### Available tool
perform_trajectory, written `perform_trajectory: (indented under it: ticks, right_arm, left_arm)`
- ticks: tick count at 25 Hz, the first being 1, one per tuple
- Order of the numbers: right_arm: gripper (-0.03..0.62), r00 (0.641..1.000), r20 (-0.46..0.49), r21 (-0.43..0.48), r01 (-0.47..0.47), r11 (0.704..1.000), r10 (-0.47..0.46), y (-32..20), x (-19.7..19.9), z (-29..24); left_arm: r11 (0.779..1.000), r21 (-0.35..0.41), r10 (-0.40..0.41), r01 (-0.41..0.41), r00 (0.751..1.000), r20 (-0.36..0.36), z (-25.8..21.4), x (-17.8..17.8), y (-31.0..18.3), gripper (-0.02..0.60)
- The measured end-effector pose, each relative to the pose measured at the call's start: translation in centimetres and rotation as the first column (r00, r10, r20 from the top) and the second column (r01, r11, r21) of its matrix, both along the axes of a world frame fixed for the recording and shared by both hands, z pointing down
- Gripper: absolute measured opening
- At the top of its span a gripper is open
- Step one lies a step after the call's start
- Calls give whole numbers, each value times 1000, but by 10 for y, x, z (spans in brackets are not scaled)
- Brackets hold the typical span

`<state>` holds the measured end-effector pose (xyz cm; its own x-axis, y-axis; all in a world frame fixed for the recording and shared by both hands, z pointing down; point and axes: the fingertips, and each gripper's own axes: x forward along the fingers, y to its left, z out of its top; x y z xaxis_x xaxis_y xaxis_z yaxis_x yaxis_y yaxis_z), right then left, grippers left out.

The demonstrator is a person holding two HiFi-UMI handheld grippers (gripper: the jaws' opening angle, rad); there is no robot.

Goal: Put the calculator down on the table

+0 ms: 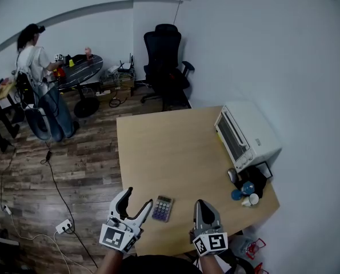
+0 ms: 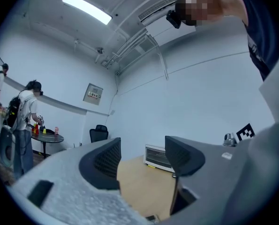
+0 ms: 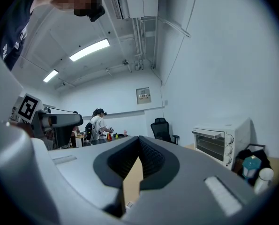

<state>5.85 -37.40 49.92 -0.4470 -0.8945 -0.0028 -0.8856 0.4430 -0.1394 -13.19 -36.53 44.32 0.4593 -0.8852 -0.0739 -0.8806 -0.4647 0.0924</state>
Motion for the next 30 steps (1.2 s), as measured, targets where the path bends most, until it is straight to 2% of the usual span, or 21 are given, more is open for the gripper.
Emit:
perform_trajectory:
  ticks: [3, 6, 10, 11, 20, 30]
  right_arm:
    - [11, 1000, -1, -4, -2, 1000, 2, 2, -1, 1]
    - [11, 1000, -5, -2, 4, 1000, -4, 4, -4, 1]
    - [11, 1000, -12, 6, 9, 1000, -9, 5, -5, -2]
    - [11, 1000, -12, 7, 8, 1000, -8, 6, -4, -2]
    - [11, 1000, -9, 1, 9, 1000, -9, 7, -1, 0]
    - [11, 1000, -6, 1, 13, 1000, -13, 6, -5, 0]
  left_arm:
    - [1000, 16, 10, -10, 1000, 1, 1, 0, 2, 285]
    - [1000, 11, 9, -9, 1000, -1, 5, 0, 5, 218]
    - [999, -16, -34, 34, 999, 28, 7, -5, 7, 59]
    - [999, -17, -40, 41, 999, 28, 5, -6, 7, 1]
    - [1000, -16, -14, 15, 1000, 25, 4, -5, 10, 0]
    - [998, -34, -44, 45, 999, 21, 10, -27, -1, 0]
